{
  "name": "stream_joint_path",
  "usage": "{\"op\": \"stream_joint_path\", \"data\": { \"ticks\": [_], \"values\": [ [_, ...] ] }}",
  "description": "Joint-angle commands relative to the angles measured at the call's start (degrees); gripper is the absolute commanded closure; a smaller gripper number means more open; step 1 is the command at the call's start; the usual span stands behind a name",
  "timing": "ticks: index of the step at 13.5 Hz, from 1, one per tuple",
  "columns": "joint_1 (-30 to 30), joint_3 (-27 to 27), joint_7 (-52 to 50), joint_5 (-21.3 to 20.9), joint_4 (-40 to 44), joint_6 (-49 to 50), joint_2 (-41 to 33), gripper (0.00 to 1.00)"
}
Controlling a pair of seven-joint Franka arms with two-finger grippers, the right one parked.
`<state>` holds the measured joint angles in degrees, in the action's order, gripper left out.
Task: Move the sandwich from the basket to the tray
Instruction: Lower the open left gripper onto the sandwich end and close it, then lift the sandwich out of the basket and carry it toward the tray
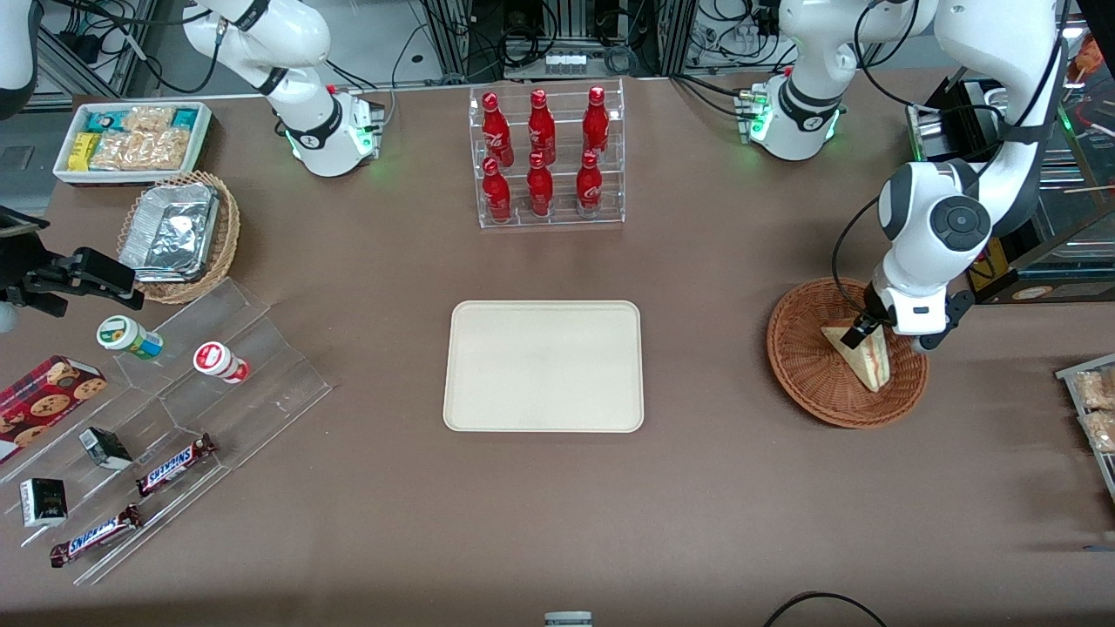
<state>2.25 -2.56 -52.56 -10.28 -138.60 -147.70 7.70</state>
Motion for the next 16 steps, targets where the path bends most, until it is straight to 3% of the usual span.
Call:
{"op": "stream_joint_path", "data": {
  "ticks": [1,2,3,7,11,16],
  "values": [
    [-0.31,0.09,-1.58,-1.76,0.17,-0.84,0.12,0.80],
    [-0.23,0.09,-1.58,-1.76,0.26,-0.83,-0.05,0.91],
    [-0.22,0.09,-1.49,-1.76,0.26,-0.66,-0.23,0.95],
    [-0.05,0.09,-1.23,-1.84,1.05,1.52,-1.90,0.96],
    [1.18,0.80,-0.36,-1.84,9.02,16.34,-3.83,0.96],
    [8.98,0.80,-0.35,-1.49,25.02,37.46,-3.75,0.96]
  ]
}}
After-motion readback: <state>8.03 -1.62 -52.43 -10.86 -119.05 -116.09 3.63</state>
